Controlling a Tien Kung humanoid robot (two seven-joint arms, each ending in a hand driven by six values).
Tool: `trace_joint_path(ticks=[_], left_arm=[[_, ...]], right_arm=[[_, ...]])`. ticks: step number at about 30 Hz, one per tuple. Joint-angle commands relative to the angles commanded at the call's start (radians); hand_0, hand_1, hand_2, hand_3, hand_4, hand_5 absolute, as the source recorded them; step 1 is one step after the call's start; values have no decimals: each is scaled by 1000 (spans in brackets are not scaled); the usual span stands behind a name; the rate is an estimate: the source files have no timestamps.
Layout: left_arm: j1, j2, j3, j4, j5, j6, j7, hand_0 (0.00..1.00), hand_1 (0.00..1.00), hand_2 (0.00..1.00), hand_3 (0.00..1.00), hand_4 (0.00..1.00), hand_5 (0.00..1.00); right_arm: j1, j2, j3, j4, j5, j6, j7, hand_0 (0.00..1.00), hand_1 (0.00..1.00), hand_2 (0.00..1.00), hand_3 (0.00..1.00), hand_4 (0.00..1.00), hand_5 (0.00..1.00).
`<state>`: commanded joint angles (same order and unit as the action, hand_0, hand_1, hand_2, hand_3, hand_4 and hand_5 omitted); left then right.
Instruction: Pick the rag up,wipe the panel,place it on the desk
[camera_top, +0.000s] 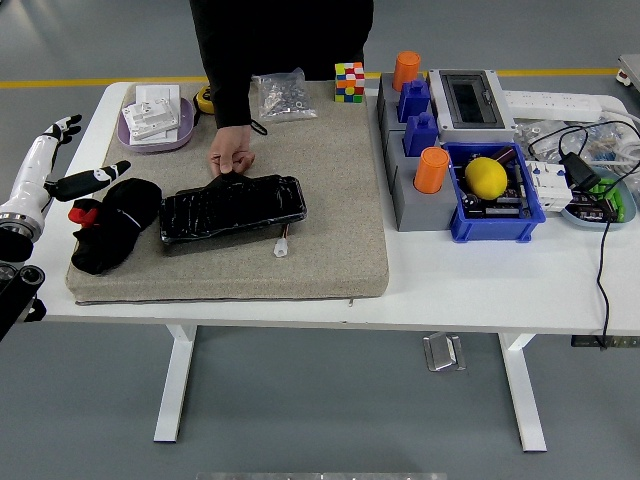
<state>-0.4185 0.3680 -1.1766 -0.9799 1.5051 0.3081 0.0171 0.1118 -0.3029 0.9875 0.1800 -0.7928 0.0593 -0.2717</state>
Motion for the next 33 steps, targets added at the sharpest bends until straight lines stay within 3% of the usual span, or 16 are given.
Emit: trace_joint_path(ticks=[13, 20, 33], left_arm=[[-34, -39, 63, 111, 1, 30, 4, 897, 911, 924, 920, 978, 388], [-65, -62, 91, 197, 16, 59, -15, 889, 900, 919, 918, 977, 391], [-81, -88, 125, 256, 21, 87, -25, 838, 880, 905, 908, 975, 392]], right_arm=[[5, -7, -18, 0, 8, 3, 1, 721, 661, 691, 585, 943, 579], [7, -5, -34, 0, 21, 4, 5, 721, 661, 691, 584, 943, 579], [13, -7, -50, 0, 36, 5, 11, 719, 663, 691, 585, 942, 579]])
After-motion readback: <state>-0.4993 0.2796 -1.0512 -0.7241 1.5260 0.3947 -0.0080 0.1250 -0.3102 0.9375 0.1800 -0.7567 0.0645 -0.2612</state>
